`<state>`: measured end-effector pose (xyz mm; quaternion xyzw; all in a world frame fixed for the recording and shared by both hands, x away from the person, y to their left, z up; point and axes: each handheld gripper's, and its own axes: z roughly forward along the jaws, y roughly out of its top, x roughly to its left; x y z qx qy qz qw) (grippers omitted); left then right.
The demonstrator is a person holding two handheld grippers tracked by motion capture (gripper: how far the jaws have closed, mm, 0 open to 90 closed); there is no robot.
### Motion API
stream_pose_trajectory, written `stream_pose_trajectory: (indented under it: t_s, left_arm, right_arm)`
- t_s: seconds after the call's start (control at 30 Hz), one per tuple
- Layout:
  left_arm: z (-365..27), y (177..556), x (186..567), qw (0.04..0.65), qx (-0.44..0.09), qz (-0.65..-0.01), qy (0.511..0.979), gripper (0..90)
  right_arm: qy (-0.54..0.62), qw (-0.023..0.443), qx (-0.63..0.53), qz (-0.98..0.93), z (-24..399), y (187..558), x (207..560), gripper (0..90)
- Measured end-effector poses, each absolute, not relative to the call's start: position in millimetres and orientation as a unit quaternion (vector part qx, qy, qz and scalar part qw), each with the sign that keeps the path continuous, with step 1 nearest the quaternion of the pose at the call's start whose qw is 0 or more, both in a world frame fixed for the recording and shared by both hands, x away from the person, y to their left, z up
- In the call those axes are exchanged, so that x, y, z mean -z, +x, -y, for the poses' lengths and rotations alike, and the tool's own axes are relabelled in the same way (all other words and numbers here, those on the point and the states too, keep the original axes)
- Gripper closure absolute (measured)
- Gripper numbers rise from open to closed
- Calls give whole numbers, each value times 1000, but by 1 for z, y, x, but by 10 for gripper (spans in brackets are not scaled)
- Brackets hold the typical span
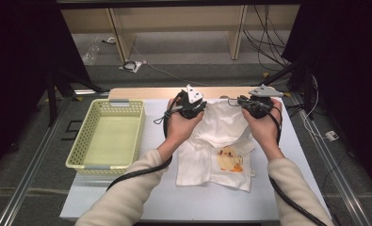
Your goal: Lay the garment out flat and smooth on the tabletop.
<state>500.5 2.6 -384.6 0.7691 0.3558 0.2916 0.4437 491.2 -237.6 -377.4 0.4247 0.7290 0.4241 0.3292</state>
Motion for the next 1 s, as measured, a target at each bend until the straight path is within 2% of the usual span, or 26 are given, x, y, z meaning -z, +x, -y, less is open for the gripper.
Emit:
stream_pose_trajectory:
  t_s: [0.03, 0.1, 0.3, 0.47, 0.5, 0.67, 0.9, 0.93, 1.0]
  left_arm:
    - [-2, 503, 386, 440, -293, -368, 765, 602]
    - [-2, 504, 387, 437, -295, -375, 762, 492]
    - [-15, 488, 393, 416, -286, -365, 782, 402]
    - [-31, 463, 406, 389, -268, -359, 805, 402]
    - [-38, 453, 413, 380, -257, -353, 815, 406]
    - [-49, 424, 430, 358, -226, -328, 844, 452]
    - [-59, 392, 447, 330, -185, -309, 872, 498]
    - [-61, 382, 453, 323, -167, -304, 881, 503]
    - [-62, 377, 457, 319, -159, -301, 884, 505]
  right_arm:
    - [431, 334, -421, -725, 238, 497, 380, 758]
    - [439, 338, -419, -720, 239, 499, 381, 736]
    - [432, 334, -414, -729, 251, 467, 382, 703]
    - [440, 312, -396, -743, 267, 439, 397, 690]
    - [449, 295, -383, -751, 276, 424, 410, 685]
    - [464, 251, -359, -769, 290, 395, 435, 674]
    - [471, 187, -337, -794, 290, 360, 463, 639]
    - [474, 165, -334, -797, 287, 349, 469, 624]
    - [469, 162, -327, -804, 286, 346, 470, 624]
